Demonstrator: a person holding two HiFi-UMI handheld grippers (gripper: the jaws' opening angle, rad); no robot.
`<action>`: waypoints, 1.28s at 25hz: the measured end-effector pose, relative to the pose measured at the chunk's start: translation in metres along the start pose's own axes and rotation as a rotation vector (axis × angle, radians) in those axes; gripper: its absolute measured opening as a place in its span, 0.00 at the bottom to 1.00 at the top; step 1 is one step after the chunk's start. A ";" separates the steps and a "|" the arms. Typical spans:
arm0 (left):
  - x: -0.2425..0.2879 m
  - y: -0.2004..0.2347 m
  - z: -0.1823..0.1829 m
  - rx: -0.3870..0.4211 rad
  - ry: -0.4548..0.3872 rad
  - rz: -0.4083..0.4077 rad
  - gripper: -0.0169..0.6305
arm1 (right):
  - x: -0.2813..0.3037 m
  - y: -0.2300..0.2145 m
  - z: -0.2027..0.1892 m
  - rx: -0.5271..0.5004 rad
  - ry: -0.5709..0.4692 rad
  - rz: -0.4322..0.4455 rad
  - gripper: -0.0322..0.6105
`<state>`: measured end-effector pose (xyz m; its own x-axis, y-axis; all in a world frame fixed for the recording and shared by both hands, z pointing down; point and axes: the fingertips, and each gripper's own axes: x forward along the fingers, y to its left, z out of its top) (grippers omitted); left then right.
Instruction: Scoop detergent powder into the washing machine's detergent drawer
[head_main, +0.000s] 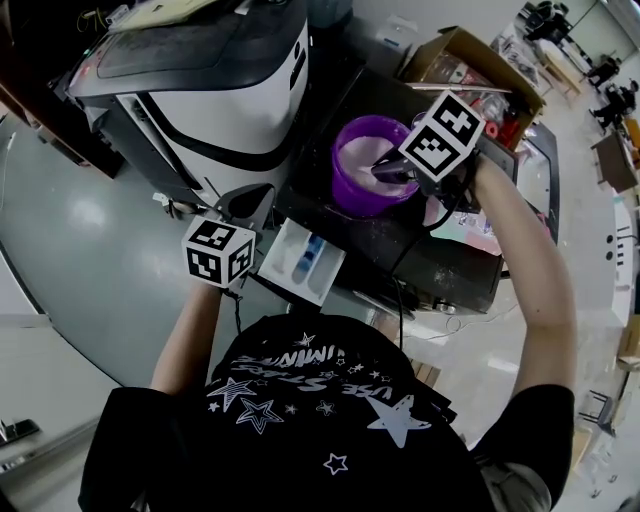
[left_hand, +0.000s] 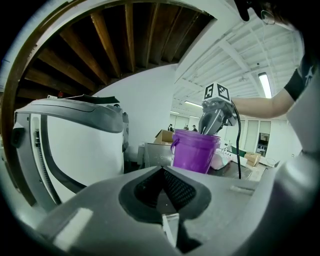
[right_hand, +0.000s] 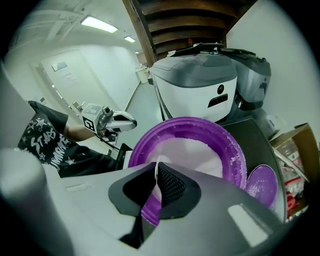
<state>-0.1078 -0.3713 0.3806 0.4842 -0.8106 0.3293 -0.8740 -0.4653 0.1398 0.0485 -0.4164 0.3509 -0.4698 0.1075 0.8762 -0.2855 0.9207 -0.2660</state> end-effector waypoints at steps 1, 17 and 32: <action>0.000 0.000 -0.001 -0.001 0.002 0.003 0.03 | 0.001 0.004 0.000 -0.001 0.003 0.014 0.11; -0.008 -0.005 -0.004 0.001 -0.005 0.010 0.03 | -0.008 0.011 0.009 0.169 -0.120 0.086 0.11; -0.003 0.005 -0.012 0.008 0.041 -0.084 0.03 | -0.023 0.002 0.004 0.318 -0.280 0.015 0.11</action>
<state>-0.1137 -0.3666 0.3916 0.5534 -0.7537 0.3545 -0.8302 -0.5336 0.1612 0.0550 -0.4182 0.3286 -0.6719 -0.0264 0.7402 -0.4998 0.7537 -0.4268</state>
